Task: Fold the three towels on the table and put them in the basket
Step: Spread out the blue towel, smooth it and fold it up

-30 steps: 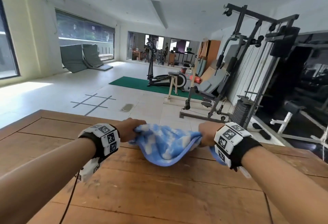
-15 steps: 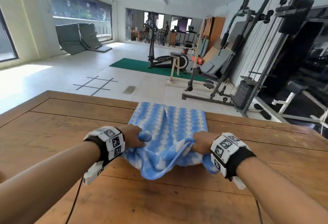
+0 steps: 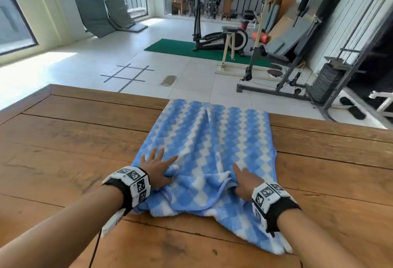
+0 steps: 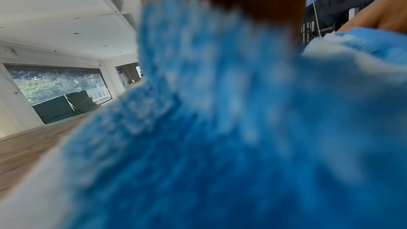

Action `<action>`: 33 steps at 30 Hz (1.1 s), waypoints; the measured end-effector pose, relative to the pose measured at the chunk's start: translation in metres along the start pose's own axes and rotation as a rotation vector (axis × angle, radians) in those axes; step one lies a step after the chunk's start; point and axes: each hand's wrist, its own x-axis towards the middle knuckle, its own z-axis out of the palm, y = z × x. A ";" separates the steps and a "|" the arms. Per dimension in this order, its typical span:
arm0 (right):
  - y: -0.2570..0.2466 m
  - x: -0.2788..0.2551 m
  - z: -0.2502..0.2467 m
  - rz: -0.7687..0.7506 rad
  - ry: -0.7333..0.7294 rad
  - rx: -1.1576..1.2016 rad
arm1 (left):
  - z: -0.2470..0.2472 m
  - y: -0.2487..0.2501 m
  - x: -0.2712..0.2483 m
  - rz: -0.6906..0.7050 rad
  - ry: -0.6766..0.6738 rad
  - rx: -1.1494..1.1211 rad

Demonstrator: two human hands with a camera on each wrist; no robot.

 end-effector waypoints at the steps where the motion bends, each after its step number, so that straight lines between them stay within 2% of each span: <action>1: -0.002 0.004 0.004 -0.011 -0.008 -0.008 | 0.004 -0.001 0.009 -0.002 -0.038 0.001; 6: 0.000 0.016 -0.016 -0.044 0.120 -0.223 | 0.010 -0.004 0.039 -0.098 -0.148 -0.022; 8: 0.012 0.018 -0.032 0.009 0.152 -0.236 | -0.005 0.003 0.041 -0.103 -0.094 0.060; 10: 0.020 0.016 -0.043 0.035 0.160 -0.242 | -0.018 0.009 0.040 -0.017 -0.008 0.132; 13: 0.016 0.000 -0.055 0.003 0.059 -0.244 | -0.027 0.011 0.030 0.001 -0.066 0.153; 14: 0.013 -0.008 -0.065 -0.005 0.090 -0.237 | -0.035 0.009 0.024 -0.024 -0.043 0.182; 15: 0.011 -0.015 -0.077 -0.006 0.183 -0.210 | -0.045 0.007 0.017 -0.050 0.055 0.211; 16: 0.012 -0.024 -0.093 -0.001 0.356 -0.165 | -0.061 0.004 0.011 -0.075 0.254 0.224; 18: 0.014 -0.044 -0.127 -0.004 0.735 -0.053 | -0.103 -0.004 -0.002 -0.114 0.731 0.102; 19: 0.014 -0.056 -0.141 -0.019 0.873 0.030 | -0.124 -0.008 -0.011 -0.127 0.887 0.015; 20: 0.013 -0.066 -0.152 -0.034 0.947 0.107 | -0.141 -0.012 -0.022 -0.149 0.969 -0.033; 21: 0.011 -0.076 -0.159 -0.041 0.978 0.148 | -0.153 -0.014 -0.032 -0.169 0.994 -0.058; 22: 0.009 -0.083 -0.162 -0.040 0.943 0.141 | -0.158 -0.015 -0.039 -0.168 0.964 -0.050; 23: 0.008 -0.090 -0.161 -0.038 0.832 0.079 | -0.157 -0.015 -0.046 -0.132 0.888 -0.029; 24: 0.006 -0.094 -0.156 -0.043 0.644 -0.014 | -0.149 -0.016 -0.049 -0.080 0.740 0.000; 26: 0.000 -0.104 -0.132 -0.054 0.255 -0.166 | -0.120 -0.015 -0.053 0.012 0.337 0.074; 27: -0.004 -0.108 -0.117 -0.073 0.130 -0.211 | -0.103 -0.014 -0.057 0.029 0.184 0.091; 30: -0.013 -0.114 -0.080 -0.079 -0.044 -0.268 | -0.058 -0.013 -0.074 0.001 -0.002 0.002; 33: -0.019 -0.106 -0.055 -0.074 -0.116 -0.226 | -0.030 -0.010 -0.083 -0.040 -0.151 0.015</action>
